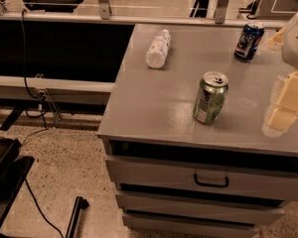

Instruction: Pick blue plastic bottle

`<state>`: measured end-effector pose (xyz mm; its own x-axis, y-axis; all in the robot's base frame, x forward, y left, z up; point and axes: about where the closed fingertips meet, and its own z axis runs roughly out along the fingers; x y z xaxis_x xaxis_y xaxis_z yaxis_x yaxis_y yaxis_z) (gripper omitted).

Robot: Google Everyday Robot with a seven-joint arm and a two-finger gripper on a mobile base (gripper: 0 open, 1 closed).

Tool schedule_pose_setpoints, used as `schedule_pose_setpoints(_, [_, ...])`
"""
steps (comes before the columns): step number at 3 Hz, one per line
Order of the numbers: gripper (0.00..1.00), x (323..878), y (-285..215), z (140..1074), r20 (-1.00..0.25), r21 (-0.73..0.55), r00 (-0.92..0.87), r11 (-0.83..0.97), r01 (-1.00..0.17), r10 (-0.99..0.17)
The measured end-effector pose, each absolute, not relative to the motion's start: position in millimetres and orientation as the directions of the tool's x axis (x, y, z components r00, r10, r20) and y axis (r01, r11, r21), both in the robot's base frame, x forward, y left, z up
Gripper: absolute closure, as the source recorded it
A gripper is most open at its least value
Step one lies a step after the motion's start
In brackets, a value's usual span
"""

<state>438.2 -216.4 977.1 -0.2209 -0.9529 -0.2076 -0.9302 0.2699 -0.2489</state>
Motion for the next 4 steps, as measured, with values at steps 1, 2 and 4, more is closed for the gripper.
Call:
schedule_pose_setpoints(1, [0.0,438.2,-216.4,977.1,-0.208,-0.249,-0.221,0.27,-0.93,-0.953])
schedule_pose_setpoints(2, [0.0,452.4,-208.0,978.9,-0.218,-0.265,-0.234,0.289,-0.92,-0.947])
schedule_pose_setpoints(4, [0.0,496.4,-313.8,766.4,-0.028,-0.175,-0.392,0.391,-0.904,-0.919])
